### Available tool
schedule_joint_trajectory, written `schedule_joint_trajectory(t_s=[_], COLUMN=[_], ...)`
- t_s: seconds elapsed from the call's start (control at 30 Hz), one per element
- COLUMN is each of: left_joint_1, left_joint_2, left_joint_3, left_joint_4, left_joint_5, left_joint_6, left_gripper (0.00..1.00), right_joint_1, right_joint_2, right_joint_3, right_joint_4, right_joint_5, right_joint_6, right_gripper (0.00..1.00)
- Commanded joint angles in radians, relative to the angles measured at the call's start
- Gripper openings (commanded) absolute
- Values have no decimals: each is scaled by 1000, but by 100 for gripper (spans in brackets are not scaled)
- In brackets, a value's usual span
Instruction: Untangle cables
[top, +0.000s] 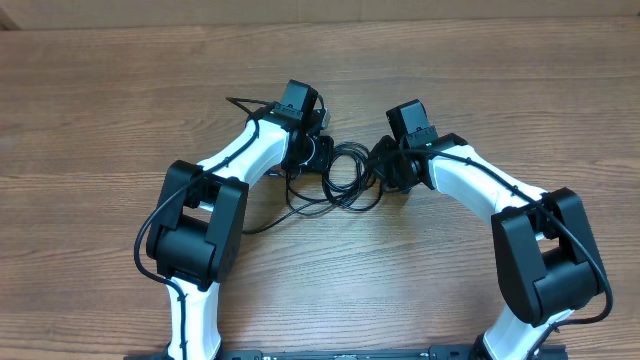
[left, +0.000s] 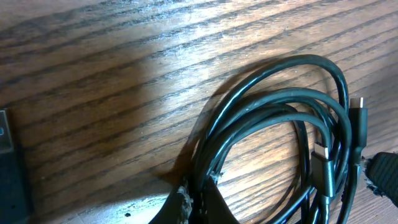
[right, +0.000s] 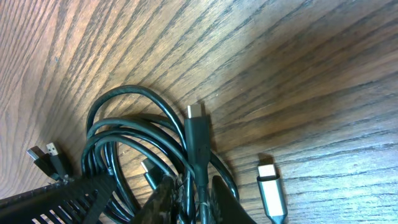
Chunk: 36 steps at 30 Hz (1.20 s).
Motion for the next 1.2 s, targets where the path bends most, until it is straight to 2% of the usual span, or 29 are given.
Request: schedule_joint_trajectory(t_s=[0.0,0.4,0.47,0.53,0.67,0.83,1.0,1.17], left_joint_1=[5,5,5,5,5,5,5,5], left_joint_2=[7,7,7,7,7,7,7,7], left_joint_3=[-2,-2,-2,-2,-2,-2,-2,-2], left_joint_4=[4,4,4,4,4,4,4,4], left_joint_5=[12,12,12,12,12,12,12,12], left_joint_6=[-5,-5,-5,-5,-5,-5,-5,-5], left_gripper=[4,4,4,4,4,4,4,4], right_joint_1=[15,76,75,75,76,86,89,89], right_joint_2=[-6,-6,-6,-6,-6,-6,-6,-6], right_joint_3=[-3,-4,-4,-4,-4,-4,-4,-4], right_joint_4=[-1,-50,-50,-50,-58,-91,-164,-248], right_joint_5=[0,86,90,90,89,87,42,-58], right_joint_6=[0,1,1,1,1,1,61,61], right_gripper=[14,9,15,15,4,4,4,4])
